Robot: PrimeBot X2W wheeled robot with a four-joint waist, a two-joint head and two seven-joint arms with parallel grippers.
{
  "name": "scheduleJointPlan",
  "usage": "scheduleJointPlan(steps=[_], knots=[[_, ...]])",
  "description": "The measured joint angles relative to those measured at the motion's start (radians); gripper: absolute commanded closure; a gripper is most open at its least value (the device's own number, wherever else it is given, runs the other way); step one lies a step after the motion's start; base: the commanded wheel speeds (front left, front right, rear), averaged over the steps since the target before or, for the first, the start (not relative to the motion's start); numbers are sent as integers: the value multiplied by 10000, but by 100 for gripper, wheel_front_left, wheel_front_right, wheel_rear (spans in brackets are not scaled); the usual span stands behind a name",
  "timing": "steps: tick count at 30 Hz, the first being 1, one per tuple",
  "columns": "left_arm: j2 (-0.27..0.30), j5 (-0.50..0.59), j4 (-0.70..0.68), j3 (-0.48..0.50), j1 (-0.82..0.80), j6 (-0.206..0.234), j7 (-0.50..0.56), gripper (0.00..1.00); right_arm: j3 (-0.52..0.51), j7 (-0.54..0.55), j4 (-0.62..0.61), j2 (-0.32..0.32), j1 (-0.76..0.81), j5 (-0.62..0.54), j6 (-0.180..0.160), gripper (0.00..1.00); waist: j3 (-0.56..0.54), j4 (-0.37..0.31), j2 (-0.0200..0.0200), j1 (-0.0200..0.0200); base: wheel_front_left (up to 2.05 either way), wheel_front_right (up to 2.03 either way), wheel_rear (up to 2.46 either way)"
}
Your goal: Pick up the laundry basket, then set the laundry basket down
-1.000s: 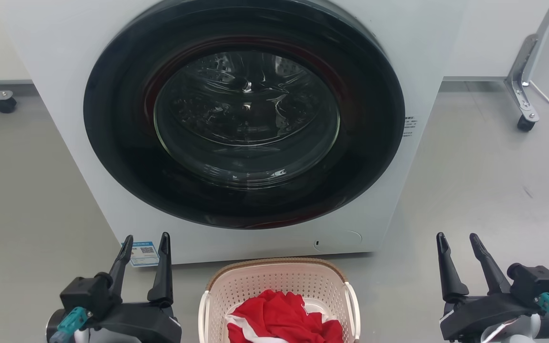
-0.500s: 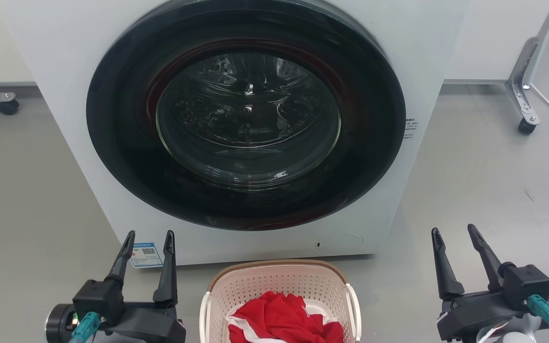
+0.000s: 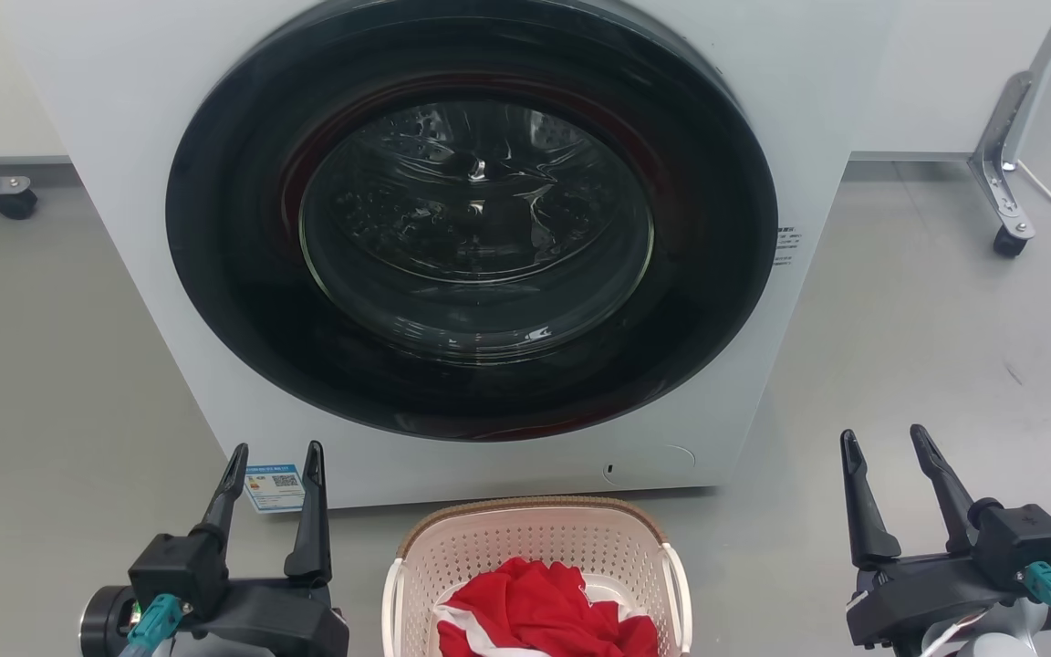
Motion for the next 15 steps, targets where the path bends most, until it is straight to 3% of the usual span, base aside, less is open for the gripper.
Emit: scheduleJointPlan(steps=[15], knots=[[-35,-42,19,35,1,2,157,0,-132,0,-29,100,4,0,13,0,3,16,0,0,0,0,0]])
